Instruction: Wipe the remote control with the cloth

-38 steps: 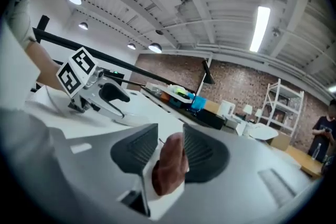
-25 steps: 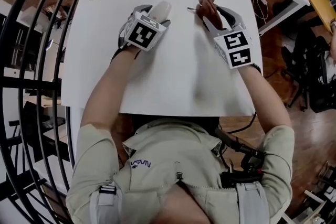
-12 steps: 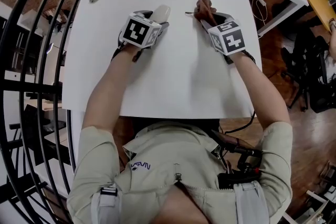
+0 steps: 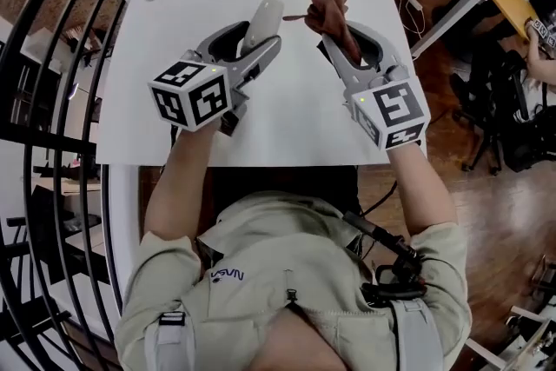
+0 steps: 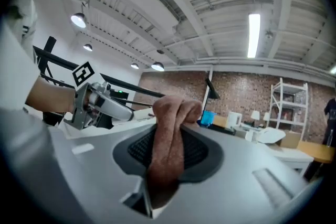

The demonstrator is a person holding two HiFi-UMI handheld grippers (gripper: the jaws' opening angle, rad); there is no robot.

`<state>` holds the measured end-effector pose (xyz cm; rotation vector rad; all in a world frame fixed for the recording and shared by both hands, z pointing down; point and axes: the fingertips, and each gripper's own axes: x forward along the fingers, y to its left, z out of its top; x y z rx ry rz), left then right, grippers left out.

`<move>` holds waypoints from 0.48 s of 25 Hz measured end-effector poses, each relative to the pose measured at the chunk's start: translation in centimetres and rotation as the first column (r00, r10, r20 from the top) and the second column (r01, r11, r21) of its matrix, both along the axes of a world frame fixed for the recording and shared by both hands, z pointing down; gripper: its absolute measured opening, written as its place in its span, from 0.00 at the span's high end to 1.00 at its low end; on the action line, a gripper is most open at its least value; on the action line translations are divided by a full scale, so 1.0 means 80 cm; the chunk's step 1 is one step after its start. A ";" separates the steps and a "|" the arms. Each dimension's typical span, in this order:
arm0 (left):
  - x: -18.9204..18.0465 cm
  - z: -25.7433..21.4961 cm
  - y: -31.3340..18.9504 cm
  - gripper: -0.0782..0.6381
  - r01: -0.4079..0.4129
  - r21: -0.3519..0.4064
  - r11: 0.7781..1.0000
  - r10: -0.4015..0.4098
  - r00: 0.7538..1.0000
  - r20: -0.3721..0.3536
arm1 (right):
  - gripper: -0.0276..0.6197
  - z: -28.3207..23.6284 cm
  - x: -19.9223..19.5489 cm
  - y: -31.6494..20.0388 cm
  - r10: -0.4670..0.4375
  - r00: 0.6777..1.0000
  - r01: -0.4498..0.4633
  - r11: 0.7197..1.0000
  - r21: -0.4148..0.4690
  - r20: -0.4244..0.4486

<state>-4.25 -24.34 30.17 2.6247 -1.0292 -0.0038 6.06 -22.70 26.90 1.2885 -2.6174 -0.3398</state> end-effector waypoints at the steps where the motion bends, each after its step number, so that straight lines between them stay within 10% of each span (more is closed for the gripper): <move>1: 0.001 -0.015 0.027 0.47 -0.043 -0.017 0.999 0.041 0.991 -0.126 | 0.80 -0.017 -0.005 0.026 -0.025 0.999 0.023 0.998 0.054 0.022; 4: 0.005 -0.042 0.098 0.47 -0.231 -0.077 0.970 0.164 0.854 -0.494 | 0.80 -0.055 -0.018 0.090 -0.087 0.995 0.078 0.981 0.177 0.047; 9: 0.020 -0.065 0.159 0.47 -0.518 -0.047 0.854 0.244 0.479 -0.843 | 0.80 -0.095 -0.055 0.153 -0.196 0.980 0.179 0.944 0.277 0.036; 12: 0.020 -0.069 0.157 0.47 -0.532 -0.038 0.846 0.220 0.414 -0.883 | 0.81 -0.080 -0.079 0.169 -0.262 0.965 0.256 0.935 0.246 -0.009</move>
